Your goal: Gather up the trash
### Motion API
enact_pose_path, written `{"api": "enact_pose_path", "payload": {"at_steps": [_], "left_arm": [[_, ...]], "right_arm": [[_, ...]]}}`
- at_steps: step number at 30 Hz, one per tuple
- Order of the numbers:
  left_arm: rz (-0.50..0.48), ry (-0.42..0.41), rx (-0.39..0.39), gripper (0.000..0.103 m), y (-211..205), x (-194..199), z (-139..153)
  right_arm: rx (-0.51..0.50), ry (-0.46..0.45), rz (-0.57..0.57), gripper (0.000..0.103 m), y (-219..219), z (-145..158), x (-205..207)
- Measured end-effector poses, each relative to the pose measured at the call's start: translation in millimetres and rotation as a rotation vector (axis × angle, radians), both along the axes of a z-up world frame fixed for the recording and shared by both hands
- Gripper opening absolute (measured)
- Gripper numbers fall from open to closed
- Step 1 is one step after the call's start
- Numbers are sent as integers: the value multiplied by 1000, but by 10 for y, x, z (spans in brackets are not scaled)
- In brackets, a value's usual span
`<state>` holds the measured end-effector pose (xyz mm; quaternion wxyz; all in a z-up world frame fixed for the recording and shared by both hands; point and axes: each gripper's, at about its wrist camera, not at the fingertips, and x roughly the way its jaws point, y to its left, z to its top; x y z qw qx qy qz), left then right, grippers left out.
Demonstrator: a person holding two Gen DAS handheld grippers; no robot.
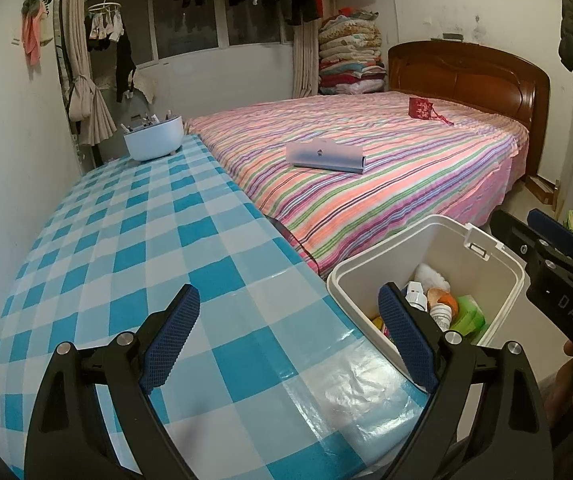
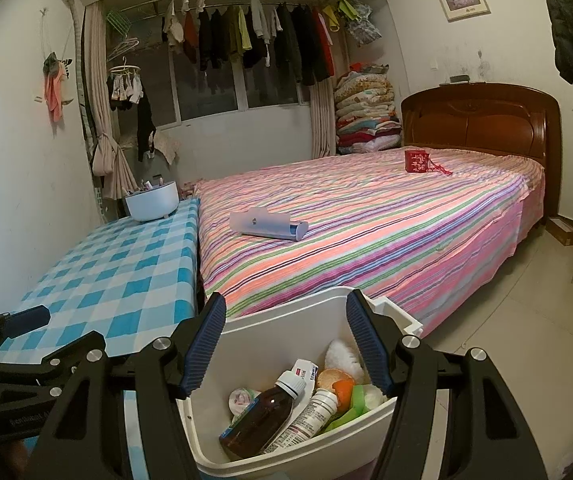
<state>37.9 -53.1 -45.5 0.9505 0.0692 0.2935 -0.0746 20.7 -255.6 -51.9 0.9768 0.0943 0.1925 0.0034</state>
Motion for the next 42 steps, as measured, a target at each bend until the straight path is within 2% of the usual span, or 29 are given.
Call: {"api": "enact_pose_path", "payload": {"at_steps": [42], "left_arm": [[-3, 6, 5, 90, -11, 13, -16]], "right_arm": [[-3, 7, 10, 61, 0, 20, 2]]}}
